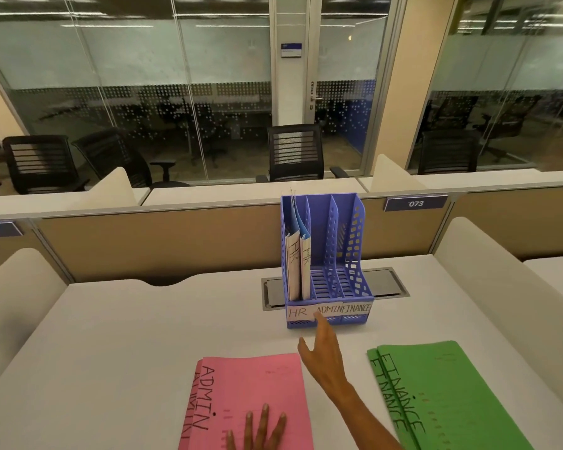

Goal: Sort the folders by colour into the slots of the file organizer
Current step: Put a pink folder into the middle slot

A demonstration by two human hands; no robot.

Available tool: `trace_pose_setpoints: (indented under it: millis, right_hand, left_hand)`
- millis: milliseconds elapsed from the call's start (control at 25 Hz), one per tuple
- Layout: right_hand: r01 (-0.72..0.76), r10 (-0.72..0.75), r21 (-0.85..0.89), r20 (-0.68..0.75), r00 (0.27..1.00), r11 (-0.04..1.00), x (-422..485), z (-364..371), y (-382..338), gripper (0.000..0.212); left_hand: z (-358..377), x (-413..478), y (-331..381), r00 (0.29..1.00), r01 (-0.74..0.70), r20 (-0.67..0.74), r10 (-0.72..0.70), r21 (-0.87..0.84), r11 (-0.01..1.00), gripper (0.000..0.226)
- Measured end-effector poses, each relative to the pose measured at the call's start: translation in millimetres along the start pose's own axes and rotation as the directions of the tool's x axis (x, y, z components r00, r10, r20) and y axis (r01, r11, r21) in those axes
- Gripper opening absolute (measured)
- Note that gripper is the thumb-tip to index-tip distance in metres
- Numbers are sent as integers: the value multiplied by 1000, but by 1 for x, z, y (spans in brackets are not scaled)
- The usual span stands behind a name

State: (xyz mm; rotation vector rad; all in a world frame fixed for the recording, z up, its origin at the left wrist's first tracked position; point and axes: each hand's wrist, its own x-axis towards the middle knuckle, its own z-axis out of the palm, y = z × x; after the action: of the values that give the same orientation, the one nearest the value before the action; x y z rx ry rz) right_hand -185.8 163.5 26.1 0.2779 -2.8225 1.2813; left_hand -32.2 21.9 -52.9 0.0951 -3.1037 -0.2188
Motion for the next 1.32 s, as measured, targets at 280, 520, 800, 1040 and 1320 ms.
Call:
trace_pose_setpoints:
  millis: [280,520,800,1040,1320]
  right_hand:
    - [62,-26,-234,155,988,970,-101,12,39,70]
    - [58,11,-329,204,979,943,-146,14,44,76]
    - [68,5,-334,214,977,940,-158,15,42,76]
    - [152,-49,-345,288,956,926,-163,41,19,75]
    - [194,0,-351,485,875,916,-178,82,-8,80]
  left_hand:
    - [-13,-17,13,822,205,555,-127,-79,976,104]
    - [-19,-36,6,965,190,198,-172,-74,979,99]
    - [-30,-49,-5,946,255,220,-238,-54,965,83]
    - [-39,-68,-42,914,383,190,-359,-107,918,80]
    - [-49,-88,-85,842,462,133,-524,-680,570,47]
